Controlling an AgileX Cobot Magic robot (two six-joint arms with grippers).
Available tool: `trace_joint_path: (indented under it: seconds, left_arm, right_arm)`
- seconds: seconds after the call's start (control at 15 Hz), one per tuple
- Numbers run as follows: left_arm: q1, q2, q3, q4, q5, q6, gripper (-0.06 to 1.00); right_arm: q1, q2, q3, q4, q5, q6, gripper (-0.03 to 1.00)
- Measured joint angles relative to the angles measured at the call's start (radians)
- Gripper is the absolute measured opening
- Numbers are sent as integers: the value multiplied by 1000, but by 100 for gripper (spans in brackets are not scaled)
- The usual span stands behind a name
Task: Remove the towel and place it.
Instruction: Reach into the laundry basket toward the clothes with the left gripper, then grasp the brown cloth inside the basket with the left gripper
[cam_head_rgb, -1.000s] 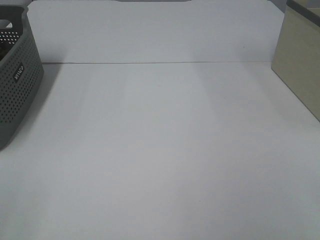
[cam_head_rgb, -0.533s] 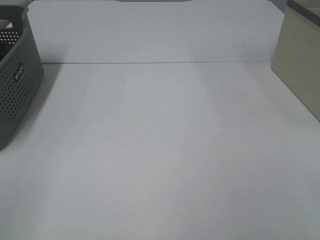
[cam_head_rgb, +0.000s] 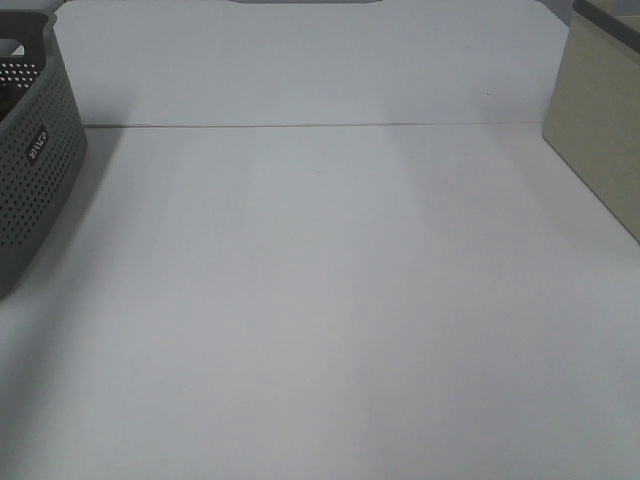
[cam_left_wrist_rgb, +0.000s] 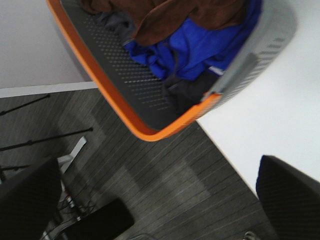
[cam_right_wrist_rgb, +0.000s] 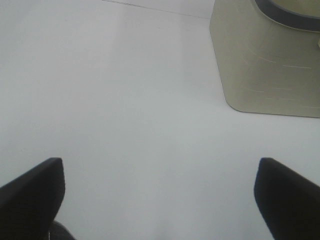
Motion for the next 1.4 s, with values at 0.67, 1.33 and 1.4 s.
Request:
trace_joint_path:
  seconds: [0.67,1.33,1.4]
  left_arm:
    - [104,817,-332,66,-147,220,99]
    - [138,1047,-474,52,-199,229,11]
    - [141,1044,-474,53,-206,211,3]
  right_arm:
    - [0,0,0,0,0,0,98]
    - [0,0,0,0,0,0,98]
    - [0,0,0,0,0,0,98]
